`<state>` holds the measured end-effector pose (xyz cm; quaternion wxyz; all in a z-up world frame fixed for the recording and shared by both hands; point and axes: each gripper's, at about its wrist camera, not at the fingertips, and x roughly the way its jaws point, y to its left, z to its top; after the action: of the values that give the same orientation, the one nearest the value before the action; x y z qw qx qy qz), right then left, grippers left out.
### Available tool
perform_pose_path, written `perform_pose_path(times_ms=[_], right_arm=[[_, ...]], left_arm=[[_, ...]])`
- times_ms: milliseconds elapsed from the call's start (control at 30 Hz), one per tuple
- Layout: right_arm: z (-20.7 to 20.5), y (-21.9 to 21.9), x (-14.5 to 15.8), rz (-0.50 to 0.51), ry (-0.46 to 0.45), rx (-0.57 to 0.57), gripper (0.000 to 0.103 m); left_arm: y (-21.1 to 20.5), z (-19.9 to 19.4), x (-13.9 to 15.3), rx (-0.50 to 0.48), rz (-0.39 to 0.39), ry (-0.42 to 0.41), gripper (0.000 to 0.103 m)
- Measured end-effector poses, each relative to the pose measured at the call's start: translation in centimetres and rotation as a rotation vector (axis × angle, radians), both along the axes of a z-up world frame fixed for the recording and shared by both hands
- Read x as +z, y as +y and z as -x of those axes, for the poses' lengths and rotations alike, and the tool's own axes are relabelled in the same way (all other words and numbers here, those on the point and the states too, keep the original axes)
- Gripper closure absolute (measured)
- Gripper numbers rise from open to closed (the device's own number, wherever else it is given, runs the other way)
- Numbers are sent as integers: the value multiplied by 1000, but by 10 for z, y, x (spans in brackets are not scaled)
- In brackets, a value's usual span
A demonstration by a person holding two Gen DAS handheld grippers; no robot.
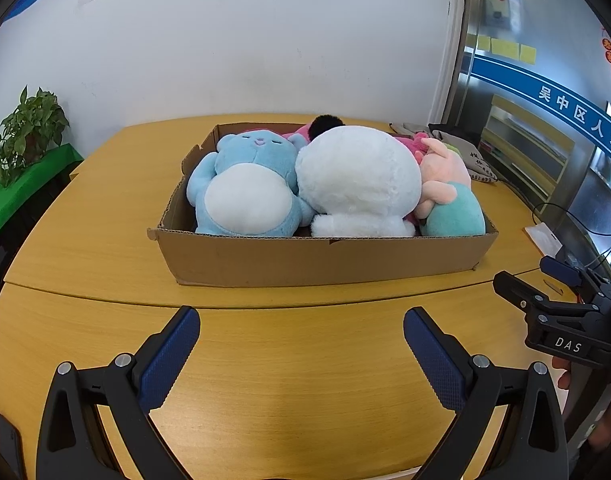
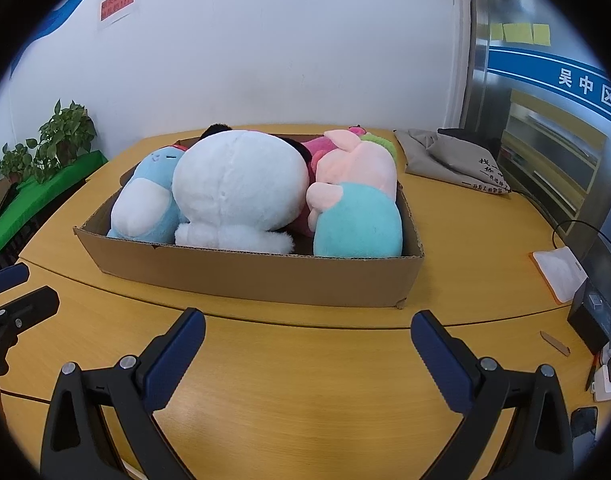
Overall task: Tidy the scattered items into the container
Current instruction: 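Lower both grippers to the clear phone case and close on its frame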
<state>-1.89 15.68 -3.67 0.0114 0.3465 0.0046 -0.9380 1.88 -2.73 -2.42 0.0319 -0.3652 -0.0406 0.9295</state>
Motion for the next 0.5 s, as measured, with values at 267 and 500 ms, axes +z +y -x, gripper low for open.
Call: perform_pose_path(times_ms=[267, 500], right_arm=[[-19, 0, -10, 47, -49, 82, 0], [-82, 11, -66, 167, -256, 156, 1]], left_arm=[[-5, -24, -20, -69, 13, -64, 0], [-23, -80, -72, -107, 23, -226, 0]])
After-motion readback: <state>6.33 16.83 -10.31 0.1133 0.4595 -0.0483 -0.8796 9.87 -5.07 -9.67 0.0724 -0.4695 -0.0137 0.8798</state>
